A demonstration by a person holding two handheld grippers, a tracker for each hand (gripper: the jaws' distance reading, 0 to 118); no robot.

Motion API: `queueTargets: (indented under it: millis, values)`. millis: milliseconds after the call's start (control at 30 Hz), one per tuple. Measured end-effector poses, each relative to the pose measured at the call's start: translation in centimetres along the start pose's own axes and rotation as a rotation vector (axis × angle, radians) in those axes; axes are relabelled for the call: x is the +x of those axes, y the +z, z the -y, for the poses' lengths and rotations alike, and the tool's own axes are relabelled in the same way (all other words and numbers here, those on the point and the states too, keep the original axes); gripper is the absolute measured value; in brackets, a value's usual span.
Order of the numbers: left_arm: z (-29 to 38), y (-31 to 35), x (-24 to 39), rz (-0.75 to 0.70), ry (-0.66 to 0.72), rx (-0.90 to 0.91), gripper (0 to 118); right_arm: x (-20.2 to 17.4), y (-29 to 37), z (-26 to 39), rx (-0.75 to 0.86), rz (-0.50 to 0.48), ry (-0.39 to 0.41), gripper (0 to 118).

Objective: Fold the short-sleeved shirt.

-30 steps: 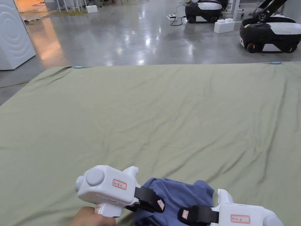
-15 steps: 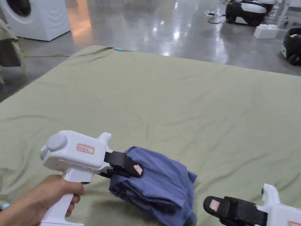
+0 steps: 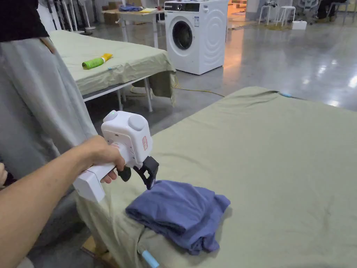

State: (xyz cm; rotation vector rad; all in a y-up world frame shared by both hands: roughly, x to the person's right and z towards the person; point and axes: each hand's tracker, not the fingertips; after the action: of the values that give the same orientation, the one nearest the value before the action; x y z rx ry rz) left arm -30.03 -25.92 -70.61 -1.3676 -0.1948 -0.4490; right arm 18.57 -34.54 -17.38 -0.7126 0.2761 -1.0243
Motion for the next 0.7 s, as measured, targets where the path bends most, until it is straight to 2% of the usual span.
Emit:
queueTargets:
  millis: [67,100,133,200,300,467,500,533,567,600,667,700]
  values:
    - [0.7,4.0,0.2,-0.134,-0.034,0.163,84,-0.6,0.9,-0.1,0.023,-0.009,0.024,3]
    - [1.6,7.0,0.7,-0.220,-0.014,0.316,84,-1.0,1.5,-0.2,0.039,-0.015,0.042,3]
    - [0.9,8.2,-1.5,-0.218,0.013,0.495,84,-1.4,2.2,-0.4,0.058,-0.009,0.061,3]
    - [4.9,13.9,0.3,-0.114,0.047,0.782,84,-2.5,3.8,-0.8,0.101,0.006,0.120,3]
    - [14.7,21.3,6.7,0.088,0.047,1.060,83,-4.6,7.0,-1.1,0.202,0.077,0.249,3]
    - [26.4,22.7,18.1,0.268,0.054,1.262,81,-7.1,13.6,-0.3,0.384,0.237,0.428,3]
    - [28.6,22.1,21.2,0.328,0.077,1.257,76,-7.4,15.0,0.0,0.414,0.298,0.469,3]
    - [29.8,21.2,23.5,0.402,0.118,1.236,58,-7.4,16.4,0.3,0.436,0.345,0.508,3]
    - [30.4,20.3,25.1,0.478,0.135,1.202,0,-7.2,17.5,0.6,0.449,0.384,0.533,3]
    - [30.9,19.0,27.3,0.578,0.128,1.139,0,-7.1,18.8,1.1,0.468,0.443,0.561,3]
    - [32.4,17.3,31.3,0.567,0.148,1.132,0,-7.1,20.8,2.2,0.514,0.592,0.599,3]
    - [33.2,16.7,33.2,0.547,0.100,1.116,0,-6.9,21.9,2.8,0.549,0.688,0.624,3]
